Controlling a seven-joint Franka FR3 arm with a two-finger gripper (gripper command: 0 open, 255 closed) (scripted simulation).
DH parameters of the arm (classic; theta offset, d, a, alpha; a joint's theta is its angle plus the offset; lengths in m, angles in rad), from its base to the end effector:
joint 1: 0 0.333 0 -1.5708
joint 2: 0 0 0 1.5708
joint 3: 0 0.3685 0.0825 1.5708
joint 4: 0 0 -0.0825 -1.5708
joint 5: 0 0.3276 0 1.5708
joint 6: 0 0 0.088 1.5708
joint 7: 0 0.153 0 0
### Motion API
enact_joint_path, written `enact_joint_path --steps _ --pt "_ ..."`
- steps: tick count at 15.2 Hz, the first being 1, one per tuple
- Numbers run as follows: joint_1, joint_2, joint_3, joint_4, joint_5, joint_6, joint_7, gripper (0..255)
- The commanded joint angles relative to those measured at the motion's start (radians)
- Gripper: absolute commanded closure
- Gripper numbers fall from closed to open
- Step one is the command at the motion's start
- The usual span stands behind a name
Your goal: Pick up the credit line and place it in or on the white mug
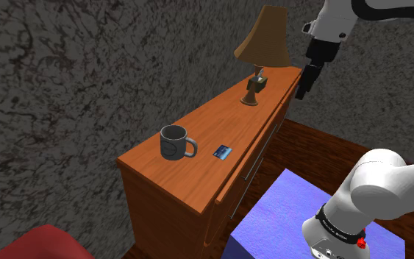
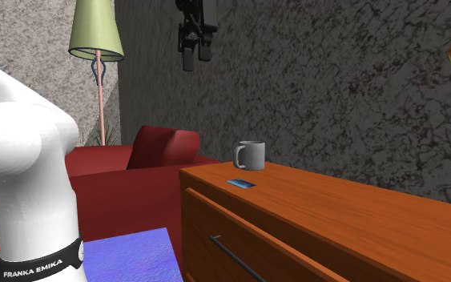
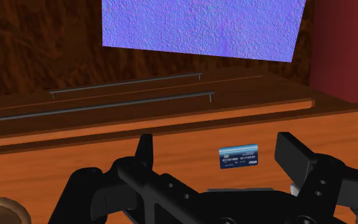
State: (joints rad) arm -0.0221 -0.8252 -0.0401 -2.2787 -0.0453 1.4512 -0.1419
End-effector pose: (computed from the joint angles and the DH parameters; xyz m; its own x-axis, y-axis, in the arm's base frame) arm 0.1877 -0.0248 0.6104 0.9962 0.0871 -0.0049 0.0872 -0.9961 0.0150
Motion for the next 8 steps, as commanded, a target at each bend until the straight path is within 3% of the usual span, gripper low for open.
enact_joint_path --steps 1,8 --pt "0.0 0.0 0.0 0.0 0.0 0.0 0.0 0" --pt "-0.075 0.176 0.087 -0.049 0.185 0.097 0.375 0"
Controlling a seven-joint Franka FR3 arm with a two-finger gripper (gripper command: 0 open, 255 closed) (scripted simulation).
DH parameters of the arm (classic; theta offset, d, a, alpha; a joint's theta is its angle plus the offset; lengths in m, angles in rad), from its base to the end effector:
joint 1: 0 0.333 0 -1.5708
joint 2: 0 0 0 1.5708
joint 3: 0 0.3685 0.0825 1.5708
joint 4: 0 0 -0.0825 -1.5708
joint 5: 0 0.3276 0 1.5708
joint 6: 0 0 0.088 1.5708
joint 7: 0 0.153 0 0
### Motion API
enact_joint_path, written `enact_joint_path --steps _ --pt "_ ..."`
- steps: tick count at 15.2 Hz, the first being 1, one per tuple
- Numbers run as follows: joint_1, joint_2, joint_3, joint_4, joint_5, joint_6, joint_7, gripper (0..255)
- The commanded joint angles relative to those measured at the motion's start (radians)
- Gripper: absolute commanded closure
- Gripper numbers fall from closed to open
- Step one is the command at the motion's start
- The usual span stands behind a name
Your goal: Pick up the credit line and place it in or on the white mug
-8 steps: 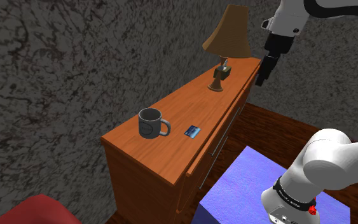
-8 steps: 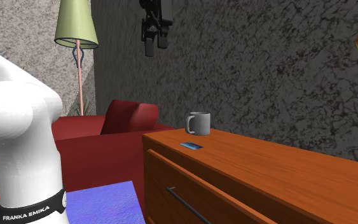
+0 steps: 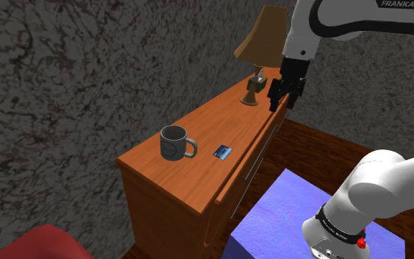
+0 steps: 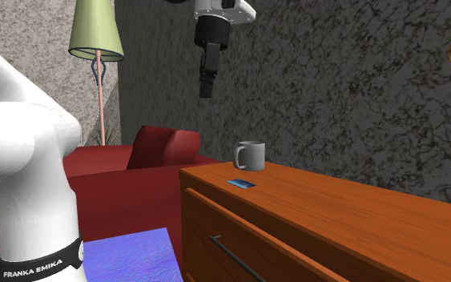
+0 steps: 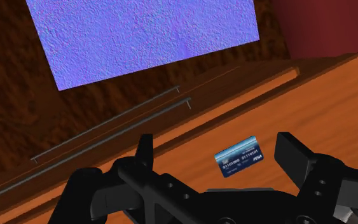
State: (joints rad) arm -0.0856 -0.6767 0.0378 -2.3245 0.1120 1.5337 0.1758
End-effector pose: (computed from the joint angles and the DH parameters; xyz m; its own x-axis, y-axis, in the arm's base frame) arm 0.2376 0.0097 0.5674 0.9654 -0.2273 -0.1276 -0.2370 -0.9692 -0.0666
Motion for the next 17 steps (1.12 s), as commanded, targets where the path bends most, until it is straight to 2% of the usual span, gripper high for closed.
enact_joint_path --steps 1,9,17 --pt "-0.02 0.056 0.02 -0.008 0.054 0.033 0.108 0" --pt "-0.07 0.296 0.078 -0.033 0.265 0.218 0.468 0" --pt "-0.088 0.553 0.097 -0.038 0.495 0.448 0.737 0"
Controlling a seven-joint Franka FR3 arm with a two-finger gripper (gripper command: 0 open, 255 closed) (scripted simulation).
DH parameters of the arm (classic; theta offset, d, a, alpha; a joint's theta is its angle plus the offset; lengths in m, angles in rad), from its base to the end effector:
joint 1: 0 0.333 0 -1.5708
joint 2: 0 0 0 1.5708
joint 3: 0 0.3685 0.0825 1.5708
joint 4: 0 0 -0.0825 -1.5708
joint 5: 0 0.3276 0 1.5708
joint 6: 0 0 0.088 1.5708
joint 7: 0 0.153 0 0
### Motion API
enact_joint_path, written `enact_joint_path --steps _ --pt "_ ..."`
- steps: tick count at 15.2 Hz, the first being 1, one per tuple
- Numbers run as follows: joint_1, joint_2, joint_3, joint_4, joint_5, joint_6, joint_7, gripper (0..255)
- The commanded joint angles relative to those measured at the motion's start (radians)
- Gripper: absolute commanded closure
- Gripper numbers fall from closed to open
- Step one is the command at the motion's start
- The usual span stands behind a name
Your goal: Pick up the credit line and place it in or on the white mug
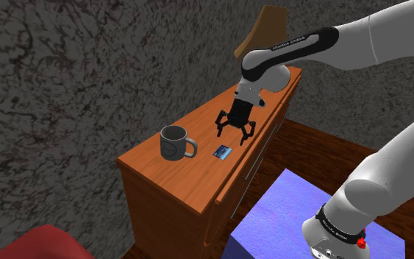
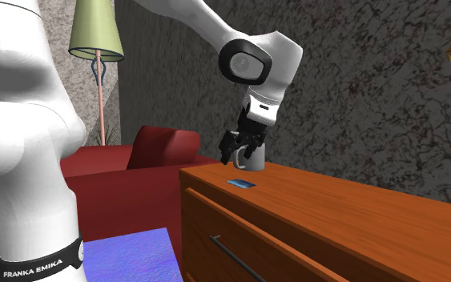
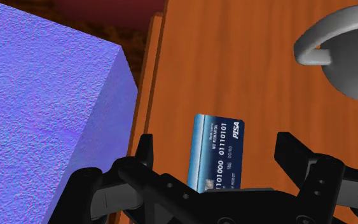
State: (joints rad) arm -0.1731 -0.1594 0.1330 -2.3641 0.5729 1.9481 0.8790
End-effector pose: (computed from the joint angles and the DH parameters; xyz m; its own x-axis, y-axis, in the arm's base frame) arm 0.3948 0.0450 0.4243 0.3137 -0.7993 -0.5126 -0.9381 -0.3443 -0.0373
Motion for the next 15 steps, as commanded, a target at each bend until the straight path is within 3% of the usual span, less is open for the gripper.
enact_joint_path --steps 1,9,15 --pt "-0.001 0.069 0.003 0.002 0.067 0.064 0.06 0" --pt "0.029 0.118 0.033 -0.043 0.12 0.167 0.044 0" --pt "0.028 0.118 0.033 -0.043 0.12 0.167 0.044 0"
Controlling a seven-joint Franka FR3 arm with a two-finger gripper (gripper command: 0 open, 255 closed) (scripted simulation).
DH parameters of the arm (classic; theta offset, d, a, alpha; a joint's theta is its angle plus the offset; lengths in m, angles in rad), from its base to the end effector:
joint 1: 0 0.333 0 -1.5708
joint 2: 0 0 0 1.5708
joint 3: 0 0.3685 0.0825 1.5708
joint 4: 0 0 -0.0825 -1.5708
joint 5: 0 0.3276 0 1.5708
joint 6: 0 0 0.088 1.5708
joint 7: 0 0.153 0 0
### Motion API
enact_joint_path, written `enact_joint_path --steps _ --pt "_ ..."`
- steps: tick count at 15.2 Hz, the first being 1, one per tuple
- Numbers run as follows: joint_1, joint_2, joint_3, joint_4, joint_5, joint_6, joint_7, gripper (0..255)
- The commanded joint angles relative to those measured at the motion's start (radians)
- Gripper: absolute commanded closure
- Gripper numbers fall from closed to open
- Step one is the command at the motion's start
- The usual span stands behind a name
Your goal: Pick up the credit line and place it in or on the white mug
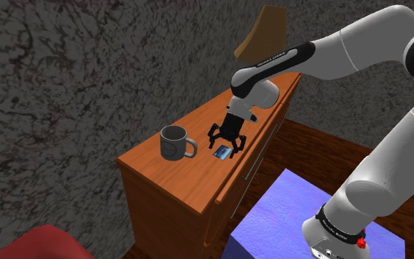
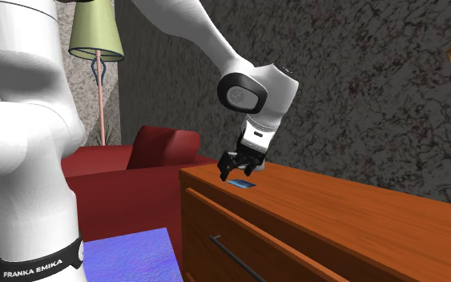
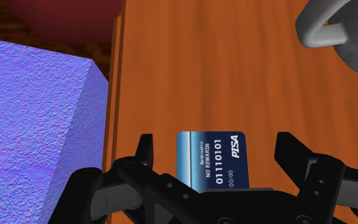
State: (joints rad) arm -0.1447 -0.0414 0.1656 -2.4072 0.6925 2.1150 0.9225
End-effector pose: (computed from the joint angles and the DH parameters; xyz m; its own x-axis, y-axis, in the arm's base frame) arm 0.4156 0.0634 0.3716 0.1868 -0.8132 -0.5512 -0.9751 -0.2216 -0.0036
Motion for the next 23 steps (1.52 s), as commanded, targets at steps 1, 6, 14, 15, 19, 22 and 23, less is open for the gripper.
enact_joint_path --steps 1,6,14,15,19,22,23 --pt "0.0 0.0 0.0 0.0 0.0 0.0 0.0 0" --pt "0.0 0.0 0.0 0.0 0.0 0.0 0.0 255" --pt "-0.002 -0.019 -0.002 0.007 -0.008 -0.023 0.015 255" --pt "-0.003 -0.029 -0.003 0.011 -0.012 -0.035 0.022 255" --pt "-0.006 -0.065 -0.006 0.028 -0.026 -0.082 0.052 255" --pt "-0.009 -0.089 -0.009 0.044 -0.036 -0.117 0.073 255" --pt "-0.009 -0.097 -0.01 0.05 -0.04 -0.129 0.08 255"
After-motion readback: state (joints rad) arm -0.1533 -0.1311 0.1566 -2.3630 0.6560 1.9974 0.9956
